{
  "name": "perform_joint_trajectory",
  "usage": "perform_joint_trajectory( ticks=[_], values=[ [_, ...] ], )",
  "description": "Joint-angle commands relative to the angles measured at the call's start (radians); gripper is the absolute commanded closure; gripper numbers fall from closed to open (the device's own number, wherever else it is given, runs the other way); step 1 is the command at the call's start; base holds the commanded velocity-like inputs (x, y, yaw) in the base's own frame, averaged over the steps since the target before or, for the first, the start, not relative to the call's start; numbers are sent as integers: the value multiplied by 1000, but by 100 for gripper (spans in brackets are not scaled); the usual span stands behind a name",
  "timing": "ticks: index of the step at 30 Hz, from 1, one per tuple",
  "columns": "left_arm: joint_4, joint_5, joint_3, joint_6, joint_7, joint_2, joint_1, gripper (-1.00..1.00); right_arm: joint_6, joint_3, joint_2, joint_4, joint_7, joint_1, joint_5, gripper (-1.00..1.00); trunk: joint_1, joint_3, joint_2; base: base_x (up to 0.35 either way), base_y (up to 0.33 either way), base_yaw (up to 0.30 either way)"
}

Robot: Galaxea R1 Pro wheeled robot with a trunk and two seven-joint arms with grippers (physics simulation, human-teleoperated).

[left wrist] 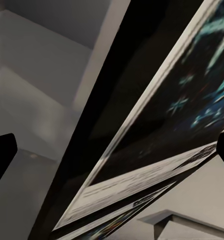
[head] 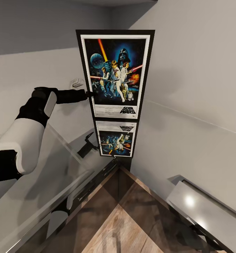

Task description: Pick up the poster from the kitchen countertop and hang it on one of the wall nails in the kitchen.

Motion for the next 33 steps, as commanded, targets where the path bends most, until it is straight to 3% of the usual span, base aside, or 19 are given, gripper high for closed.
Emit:
perform_joint_trajectory(
  ticks=[1, 33],
  values=[
    [0, 8, 1, 8, 1, 0, -1, -100, -3, 2, 0, 1, 0, 0, 1, -100, 0, -1, 0, 0, 0, 0],
    [3, 10, 0, 8, 1, -10, -1, -100, -3, 2, 0, 1, 0, 0, 1, -100, 0, -1, 0, 0, 0, 0]
  ],
)
